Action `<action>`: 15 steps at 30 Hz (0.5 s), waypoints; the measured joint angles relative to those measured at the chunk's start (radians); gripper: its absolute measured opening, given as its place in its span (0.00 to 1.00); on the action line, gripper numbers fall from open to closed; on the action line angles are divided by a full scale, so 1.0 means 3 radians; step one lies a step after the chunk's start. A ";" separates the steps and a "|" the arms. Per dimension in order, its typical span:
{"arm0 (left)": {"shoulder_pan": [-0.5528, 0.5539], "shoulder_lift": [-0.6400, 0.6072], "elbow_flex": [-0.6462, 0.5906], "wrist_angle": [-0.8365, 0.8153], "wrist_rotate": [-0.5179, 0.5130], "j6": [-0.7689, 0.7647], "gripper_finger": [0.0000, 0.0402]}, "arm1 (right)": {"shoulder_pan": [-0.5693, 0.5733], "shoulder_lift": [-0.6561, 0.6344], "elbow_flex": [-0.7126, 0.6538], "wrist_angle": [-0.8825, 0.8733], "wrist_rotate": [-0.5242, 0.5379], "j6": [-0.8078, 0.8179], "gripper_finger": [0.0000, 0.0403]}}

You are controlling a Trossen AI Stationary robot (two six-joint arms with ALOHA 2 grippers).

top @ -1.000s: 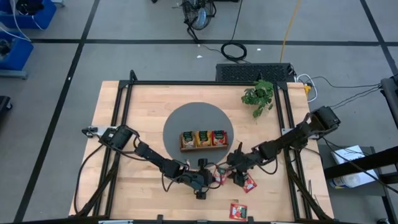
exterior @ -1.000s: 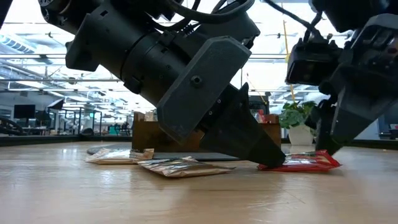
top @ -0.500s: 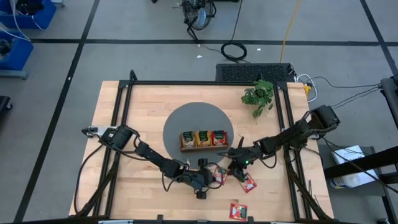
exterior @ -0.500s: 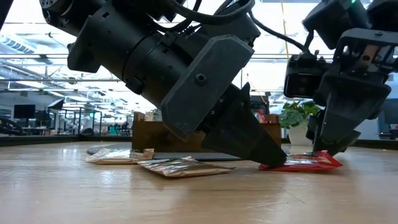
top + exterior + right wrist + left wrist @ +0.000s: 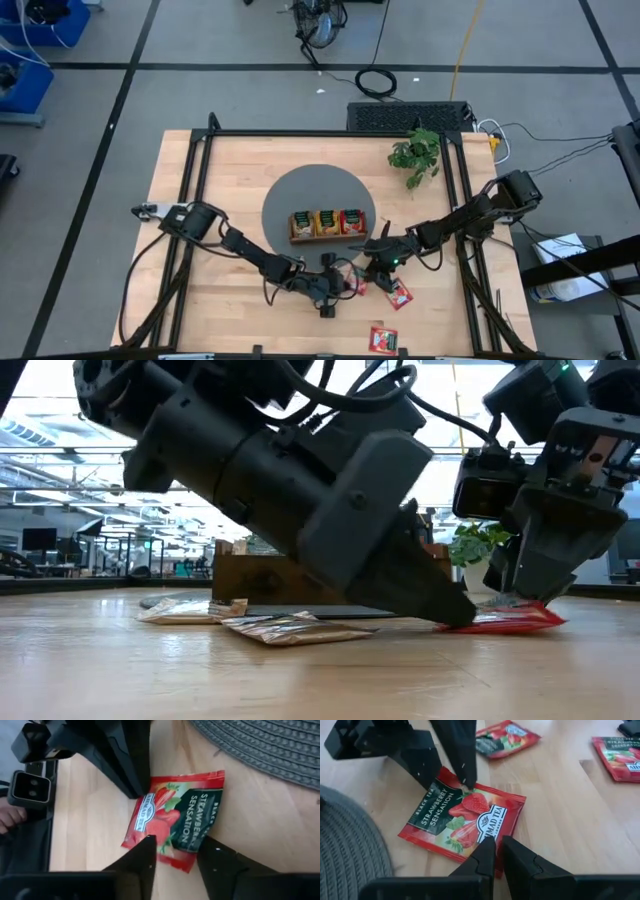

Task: Pick & Place Tea
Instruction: Put the top right red tea bag into the right section of the wooden organizer

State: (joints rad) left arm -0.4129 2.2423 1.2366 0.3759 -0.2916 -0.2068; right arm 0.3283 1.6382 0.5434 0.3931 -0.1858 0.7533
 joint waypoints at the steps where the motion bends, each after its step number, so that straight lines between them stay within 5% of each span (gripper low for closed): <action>1: 0.0007 0.0036 0.0001 0.0065 -0.0001 0.0016 0.10 | 0.0000 0.0000 -0.0001 -0.0001 0.0005 -0.0021 0.26; 8: 0.0069 0.0127 0.0013 0.0167 0.0031 -0.0051 0.10 | -0.0005 0.0007 -0.0005 0.0045 0.0085 -0.0183 0.02; 15: 0.0003 -0.0001 -0.0003 0.0012 0.0028 0.0222 0.10 | 0.0005 0.0008 -0.0005 0.0062 0.0091 -0.0315 0.01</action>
State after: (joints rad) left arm -0.4121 2.2420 1.2358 0.3794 -0.2833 -0.1404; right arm 0.3298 1.6405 0.5419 0.4118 -0.1585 0.6589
